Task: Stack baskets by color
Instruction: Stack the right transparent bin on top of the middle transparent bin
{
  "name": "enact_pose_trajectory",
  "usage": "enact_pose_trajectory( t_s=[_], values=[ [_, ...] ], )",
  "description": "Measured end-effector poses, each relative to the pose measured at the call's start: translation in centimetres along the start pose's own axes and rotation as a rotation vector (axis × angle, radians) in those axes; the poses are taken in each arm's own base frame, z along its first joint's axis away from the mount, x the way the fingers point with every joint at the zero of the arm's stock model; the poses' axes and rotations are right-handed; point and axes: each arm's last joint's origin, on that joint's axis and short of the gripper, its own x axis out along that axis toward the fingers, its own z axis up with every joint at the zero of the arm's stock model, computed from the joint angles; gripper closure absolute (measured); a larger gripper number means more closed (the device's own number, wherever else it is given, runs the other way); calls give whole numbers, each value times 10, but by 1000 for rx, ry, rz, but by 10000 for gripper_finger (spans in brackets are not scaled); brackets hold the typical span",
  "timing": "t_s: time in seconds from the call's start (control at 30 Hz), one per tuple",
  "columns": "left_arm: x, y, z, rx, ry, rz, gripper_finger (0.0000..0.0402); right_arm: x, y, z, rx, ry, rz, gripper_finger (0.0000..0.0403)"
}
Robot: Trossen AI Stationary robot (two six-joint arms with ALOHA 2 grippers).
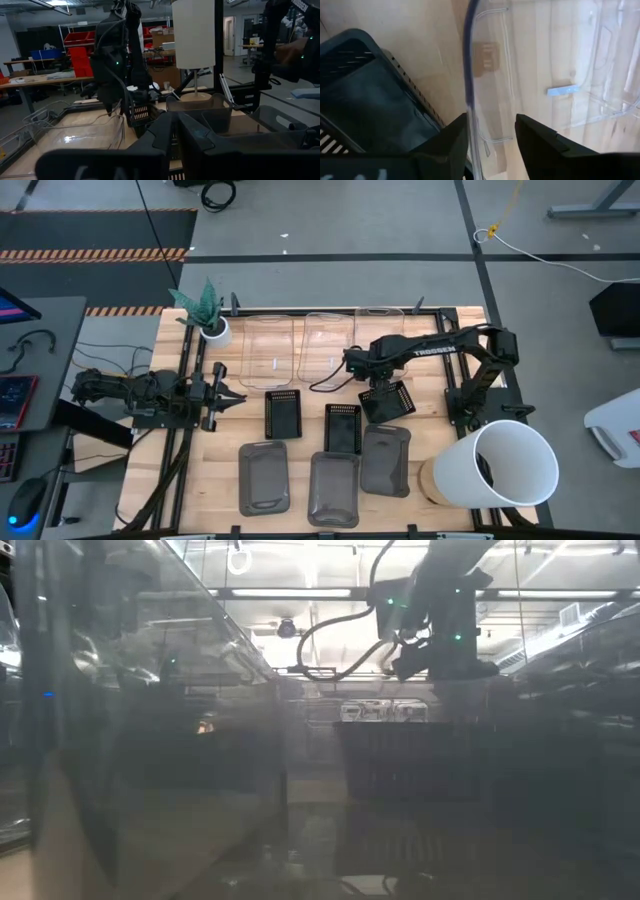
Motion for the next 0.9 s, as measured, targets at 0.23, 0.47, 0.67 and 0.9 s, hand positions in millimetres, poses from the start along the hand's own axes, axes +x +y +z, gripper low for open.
enact_pose_trajectory(
  t_s=[0.23, 0.47, 0.67, 0.9],
  values=[
    [0, 0, 0, 0, 0, 0, 375, -1, 0, 0, 2, -12, 2, 306],
    [0, 0, 0, 0, 0, 0, 368, -1, 0, -1, 0, -2, 0, 389],
    [0, 0, 0, 0, 0, 0, 375, -2, 0, -5, 0, 43, -21, 388],
    [0, 0, 0, 0, -1, 0, 370, -3, 0, -12, -26, 108, -135, 394]
  ],
)
